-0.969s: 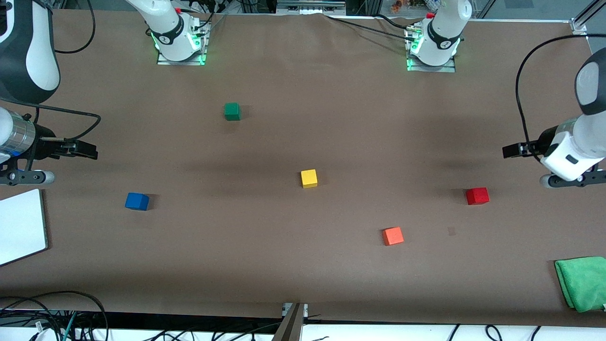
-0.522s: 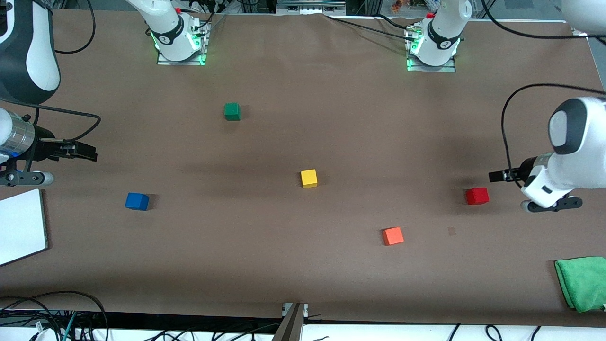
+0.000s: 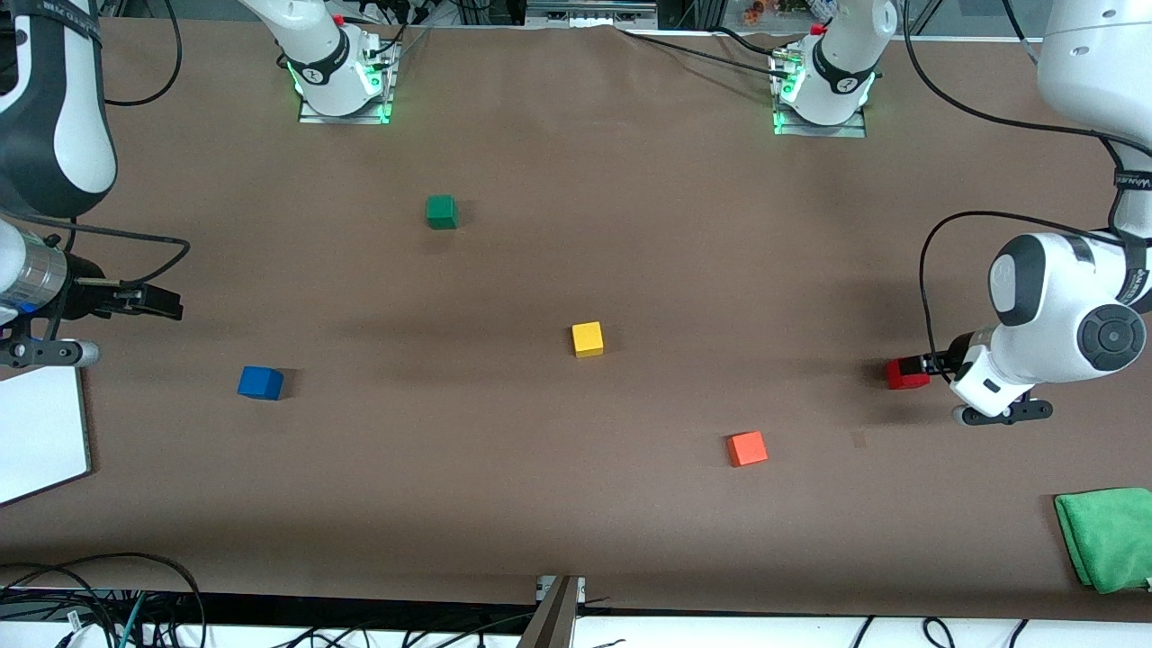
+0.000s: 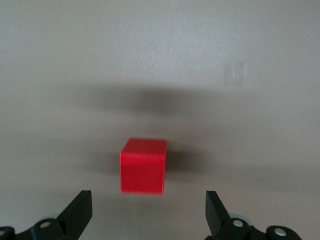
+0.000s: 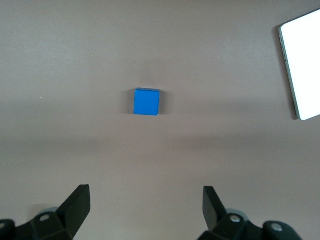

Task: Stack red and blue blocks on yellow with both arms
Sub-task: 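Grasp the red cube with the left gripper while the right gripper grasps blue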

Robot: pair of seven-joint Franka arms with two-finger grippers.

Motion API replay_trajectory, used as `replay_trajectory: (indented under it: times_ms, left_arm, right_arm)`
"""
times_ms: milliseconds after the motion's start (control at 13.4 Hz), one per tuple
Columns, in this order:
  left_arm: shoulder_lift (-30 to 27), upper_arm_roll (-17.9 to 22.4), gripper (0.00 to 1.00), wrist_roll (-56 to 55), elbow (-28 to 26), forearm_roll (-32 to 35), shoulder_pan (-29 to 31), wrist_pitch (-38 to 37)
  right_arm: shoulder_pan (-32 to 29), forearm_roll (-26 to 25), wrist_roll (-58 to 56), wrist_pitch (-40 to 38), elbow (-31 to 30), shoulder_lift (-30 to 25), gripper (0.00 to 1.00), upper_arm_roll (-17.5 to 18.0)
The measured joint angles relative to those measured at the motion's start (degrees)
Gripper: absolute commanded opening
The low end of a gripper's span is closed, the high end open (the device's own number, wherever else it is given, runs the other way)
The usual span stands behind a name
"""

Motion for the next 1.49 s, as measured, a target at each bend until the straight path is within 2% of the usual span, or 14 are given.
replay_trajectory:
  times_ms: [522, 1044, 1119, 1342, 1417, 1492]
  left_arm:
    - [6.7, 0.1, 1.00, 0.1, 0.0, 0.0, 0.4, 10.0]
    - [7.7, 0.2, 1.00, 0.3, -0.1, 0.0, 1.6, 6.9]
    - [7.7, 0.2, 0.85, 1.0, -0.1, 0.0, 1.8, 6.7]
    - [7.7, 0.2, 0.09, 3.8, -0.1, 0.0, 2.5, 6.4]
    - [7.7, 0.2, 0.00, 4.1, -0.1, 0.0, 2.5, 6.4]
    - [7.7, 0.1, 0.00, 4.7, -0.1, 0.0, 2.5, 6.4]
  right_arm:
    - [0.0, 0.0, 0.0, 7.9, -0.1, 6.9, 1.00, 0.1]
    - [0.2, 0.0, 0.0, 16.8, -0.5, 15.1, 1.00, 0.2]
    - [0.2, 0.0, 0.0, 18.1, -0.9, 15.8, 1.00, 0.3]
    - [0.2, 0.0, 0.0, 21.3, -2.8, 16.5, 1.00, 0.3]
    - [0.2, 0.0, 0.1, 22.3, -3.6, 16.6, 1.00, 0.3]
    - [0.2, 0.1, 0.1, 23.5, -4.6, 16.6, 1.00, 0.3]
